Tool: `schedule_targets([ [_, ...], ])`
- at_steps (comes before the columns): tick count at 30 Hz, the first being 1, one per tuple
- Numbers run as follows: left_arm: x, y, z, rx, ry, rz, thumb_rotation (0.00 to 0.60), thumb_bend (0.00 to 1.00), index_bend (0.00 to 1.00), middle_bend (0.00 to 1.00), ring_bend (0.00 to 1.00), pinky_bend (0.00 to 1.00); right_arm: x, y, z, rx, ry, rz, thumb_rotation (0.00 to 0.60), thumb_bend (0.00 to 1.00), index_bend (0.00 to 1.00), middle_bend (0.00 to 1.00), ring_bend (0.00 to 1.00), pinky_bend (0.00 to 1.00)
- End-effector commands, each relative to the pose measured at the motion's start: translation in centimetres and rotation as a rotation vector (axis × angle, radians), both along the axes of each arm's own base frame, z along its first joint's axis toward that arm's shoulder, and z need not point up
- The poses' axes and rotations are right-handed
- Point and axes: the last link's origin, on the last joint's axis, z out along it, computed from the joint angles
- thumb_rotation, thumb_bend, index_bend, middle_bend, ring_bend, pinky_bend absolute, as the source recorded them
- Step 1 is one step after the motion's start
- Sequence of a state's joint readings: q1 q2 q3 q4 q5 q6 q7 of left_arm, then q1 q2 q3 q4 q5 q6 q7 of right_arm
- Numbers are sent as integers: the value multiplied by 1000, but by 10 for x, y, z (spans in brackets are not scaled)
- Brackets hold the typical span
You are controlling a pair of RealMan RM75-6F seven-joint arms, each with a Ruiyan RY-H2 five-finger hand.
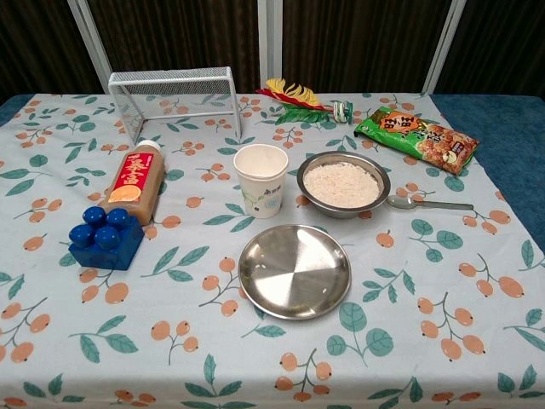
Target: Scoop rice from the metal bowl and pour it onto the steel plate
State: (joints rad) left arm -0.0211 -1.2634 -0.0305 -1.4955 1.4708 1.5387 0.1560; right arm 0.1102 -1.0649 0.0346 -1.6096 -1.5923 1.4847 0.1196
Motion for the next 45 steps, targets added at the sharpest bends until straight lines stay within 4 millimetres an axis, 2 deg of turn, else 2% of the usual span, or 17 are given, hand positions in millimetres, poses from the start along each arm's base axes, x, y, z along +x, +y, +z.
schedule_targets([
  [1,0,0,0,5,3,-1,600,328,185,193,133,142,0,0,0,1,2,2,600,280,97,211,0,0],
  [9,1,0,0,0,-1,0,600,320,185,187,133,135,0,-9,-2,19,14,-6,600,280,85,202,0,0],
  [12,2,1,0,1,-6,-8,600,285,184,187,134,134,5,-22,-8,63,30,-15,600,248,81,193,0,0],
  [15,3,2,1,-2,-9,-13,600,260,185,187,134,134,11,-44,-17,131,64,-33,600,187,78,204,0,0],
  [17,3,2,0,-5,-9,-14,600,243,184,187,134,134,17,-63,-29,184,71,-40,600,171,89,229,1,0],
  [21,3,1,-1,-12,-14,-10,600,204,185,187,134,134,32,-100,-58,260,104,-18,600,169,190,315,50,5],
  [27,2,3,0,-17,-15,-4,600,185,185,187,134,134,46,-133,-106,348,165,-5,600,155,313,385,88,30],
  [34,0,5,-1,-22,-21,2,600,185,184,187,134,134,49,-149,-144,377,238,-15,600,183,370,398,92,34],
  [45,-3,7,-4,-28,-27,5,600,185,185,187,134,134,43,-158,-177,388,274,-53,600,237,430,464,136,42],
])
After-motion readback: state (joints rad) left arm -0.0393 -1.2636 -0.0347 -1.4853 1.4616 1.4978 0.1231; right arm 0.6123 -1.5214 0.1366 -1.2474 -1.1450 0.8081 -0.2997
